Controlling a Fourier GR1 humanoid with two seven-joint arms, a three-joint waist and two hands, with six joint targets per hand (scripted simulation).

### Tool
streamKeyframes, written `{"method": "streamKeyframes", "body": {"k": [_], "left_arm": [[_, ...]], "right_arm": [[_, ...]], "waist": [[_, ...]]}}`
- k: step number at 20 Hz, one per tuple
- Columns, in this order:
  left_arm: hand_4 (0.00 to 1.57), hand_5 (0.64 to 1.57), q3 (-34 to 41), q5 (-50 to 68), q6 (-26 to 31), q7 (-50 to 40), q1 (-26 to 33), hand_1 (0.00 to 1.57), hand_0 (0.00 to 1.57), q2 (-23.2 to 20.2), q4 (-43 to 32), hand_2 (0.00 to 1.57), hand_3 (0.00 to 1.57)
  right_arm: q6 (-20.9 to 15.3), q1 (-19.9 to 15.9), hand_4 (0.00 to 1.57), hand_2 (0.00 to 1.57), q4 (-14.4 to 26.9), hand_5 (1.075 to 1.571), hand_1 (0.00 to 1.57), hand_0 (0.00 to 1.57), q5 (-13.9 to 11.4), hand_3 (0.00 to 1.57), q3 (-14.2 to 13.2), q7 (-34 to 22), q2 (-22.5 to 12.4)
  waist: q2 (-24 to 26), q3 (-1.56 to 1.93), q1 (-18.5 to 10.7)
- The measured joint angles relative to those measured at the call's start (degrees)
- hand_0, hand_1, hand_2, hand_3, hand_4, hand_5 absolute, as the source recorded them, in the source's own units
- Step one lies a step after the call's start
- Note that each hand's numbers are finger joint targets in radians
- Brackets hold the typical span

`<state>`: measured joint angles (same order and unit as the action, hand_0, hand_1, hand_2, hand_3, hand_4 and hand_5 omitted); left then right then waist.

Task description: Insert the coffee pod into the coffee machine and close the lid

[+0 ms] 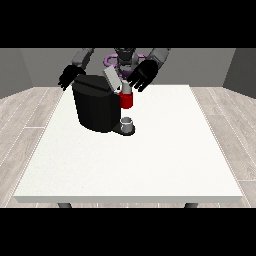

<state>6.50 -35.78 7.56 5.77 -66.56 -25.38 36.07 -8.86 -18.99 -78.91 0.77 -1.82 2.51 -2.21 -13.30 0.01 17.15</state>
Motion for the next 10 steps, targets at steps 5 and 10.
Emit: {"method": "streamKeyframes", "body": {"k": [5,10], "left_arm": [[0.49,1.571,-0.5,-0.6,0.2,-0.3,-1.0,1.18,1.18,1.0,0.2,1.25,1.18],[0.51,1.571,-0.1,-0.8,0.0,1.6,-0.6,1.19,1.19,0.2,-0.3,1.27,1.20]], "right_arm": [[-0.3,-0.8,0.50,0.00,0.7,1.571,0.00,0.00,0.3,0.00,-0.9,-0.2,-0.3],[0.0,0.2,0.51,0.00,0.0,1.571,0.00,0.00,0.7,0.00,-0.9,0.8,0.0]], "waist": [[-0.5,0.01,-0.5],[-1.5,0.01,-0.2]]}}
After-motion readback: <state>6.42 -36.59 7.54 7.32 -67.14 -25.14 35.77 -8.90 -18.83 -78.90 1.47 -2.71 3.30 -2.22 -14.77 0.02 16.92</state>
